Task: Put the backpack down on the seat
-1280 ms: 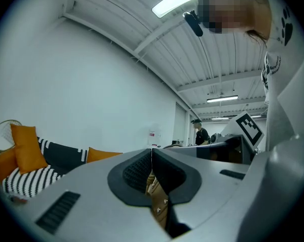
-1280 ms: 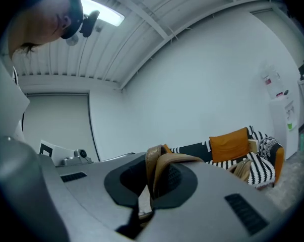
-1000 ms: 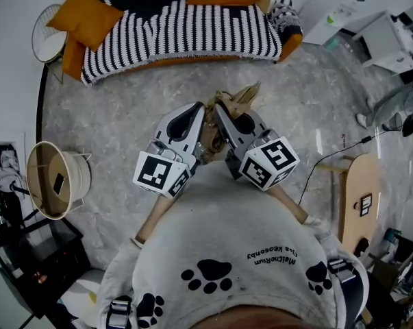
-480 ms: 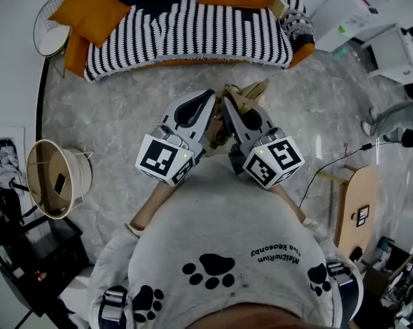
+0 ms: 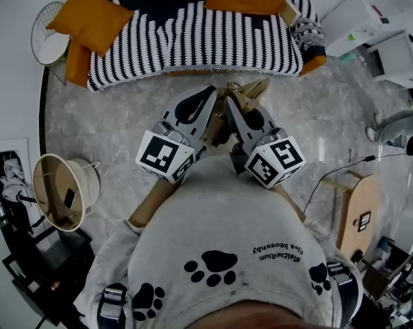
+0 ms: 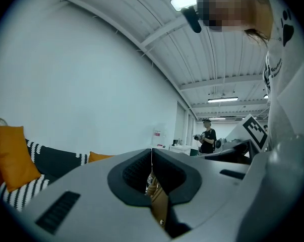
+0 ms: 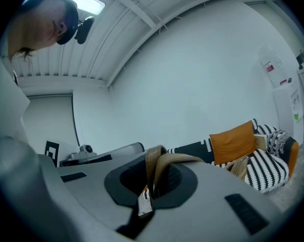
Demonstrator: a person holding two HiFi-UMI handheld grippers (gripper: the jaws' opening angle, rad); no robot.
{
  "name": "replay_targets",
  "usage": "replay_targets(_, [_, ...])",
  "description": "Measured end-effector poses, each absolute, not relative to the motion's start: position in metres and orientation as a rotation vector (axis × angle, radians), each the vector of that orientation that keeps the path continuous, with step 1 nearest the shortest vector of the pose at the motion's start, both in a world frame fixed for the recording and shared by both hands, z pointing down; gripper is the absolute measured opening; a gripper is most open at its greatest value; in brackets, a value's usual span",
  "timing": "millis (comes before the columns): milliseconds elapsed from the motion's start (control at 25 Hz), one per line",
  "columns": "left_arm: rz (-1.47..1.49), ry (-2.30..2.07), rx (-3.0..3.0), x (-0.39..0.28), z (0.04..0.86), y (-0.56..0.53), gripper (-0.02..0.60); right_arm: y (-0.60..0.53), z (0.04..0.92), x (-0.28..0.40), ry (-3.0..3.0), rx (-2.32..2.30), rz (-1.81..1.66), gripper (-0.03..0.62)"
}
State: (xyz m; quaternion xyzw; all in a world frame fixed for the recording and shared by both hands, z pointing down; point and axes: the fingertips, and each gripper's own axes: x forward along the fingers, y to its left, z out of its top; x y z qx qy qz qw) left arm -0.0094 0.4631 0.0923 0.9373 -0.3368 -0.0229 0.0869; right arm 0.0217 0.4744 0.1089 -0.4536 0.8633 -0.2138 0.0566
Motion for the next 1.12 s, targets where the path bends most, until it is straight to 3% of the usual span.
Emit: replay_targets(1120, [-0.039,-0.902,2.762,-0.041,0.124,0.341,0.020,0.350,0.132,0.013,2.515,-1.502,-0.707,0.034])
